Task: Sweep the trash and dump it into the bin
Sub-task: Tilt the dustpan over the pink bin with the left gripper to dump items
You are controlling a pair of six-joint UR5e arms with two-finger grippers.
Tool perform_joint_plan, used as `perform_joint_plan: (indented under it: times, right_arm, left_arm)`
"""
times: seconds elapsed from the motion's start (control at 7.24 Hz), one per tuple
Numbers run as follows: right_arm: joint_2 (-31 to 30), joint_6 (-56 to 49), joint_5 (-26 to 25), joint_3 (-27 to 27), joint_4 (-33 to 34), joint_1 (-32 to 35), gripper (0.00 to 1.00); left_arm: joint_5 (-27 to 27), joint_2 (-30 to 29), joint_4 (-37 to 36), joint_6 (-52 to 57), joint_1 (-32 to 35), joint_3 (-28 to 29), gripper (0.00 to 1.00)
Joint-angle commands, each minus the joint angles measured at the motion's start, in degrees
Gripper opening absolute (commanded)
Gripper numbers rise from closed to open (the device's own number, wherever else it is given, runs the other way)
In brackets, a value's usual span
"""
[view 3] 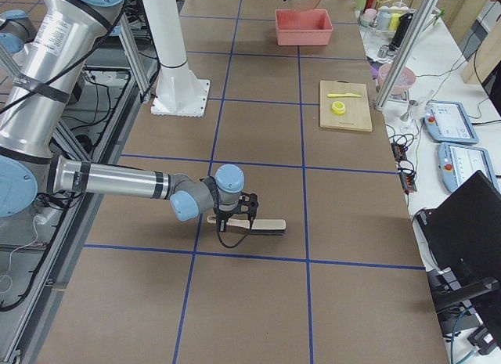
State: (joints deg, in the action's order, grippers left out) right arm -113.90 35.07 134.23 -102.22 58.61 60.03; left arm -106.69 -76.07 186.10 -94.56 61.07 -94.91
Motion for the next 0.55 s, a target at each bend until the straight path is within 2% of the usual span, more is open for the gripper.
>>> perform_joint_plan:
  times: [0.0, 0.14, 0.28, 0.41]
  right_arm:
    - [0.17, 0.09, 0.07, 0.09, 0.01, 0.00, 0.50]
    - [0.17, 0.09, 0.16, 0.10, 0.01, 0.00, 0.61]
    - [0.43, 0.18, 0.59, 0.18, 0.01, 0.00, 0.89]
    - [0.61, 0.00, 0.86, 0.01, 0.01, 0.26, 0.99]
  left_arm:
    - [-2.54, -0.13, 0.32, -1.06, -0.25, -0.62, 0.00]
    - [-4.99, -0.13, 0.49, -3.94, -0.33, -1.76, 0.00]
    - [-7.37, -0.13, 0.76, -8.93, -0.34, -3.25, 0.00]
    - [-8.78, -0.13, 1.98, -11.32, -0.34, -3.88, 0.00]
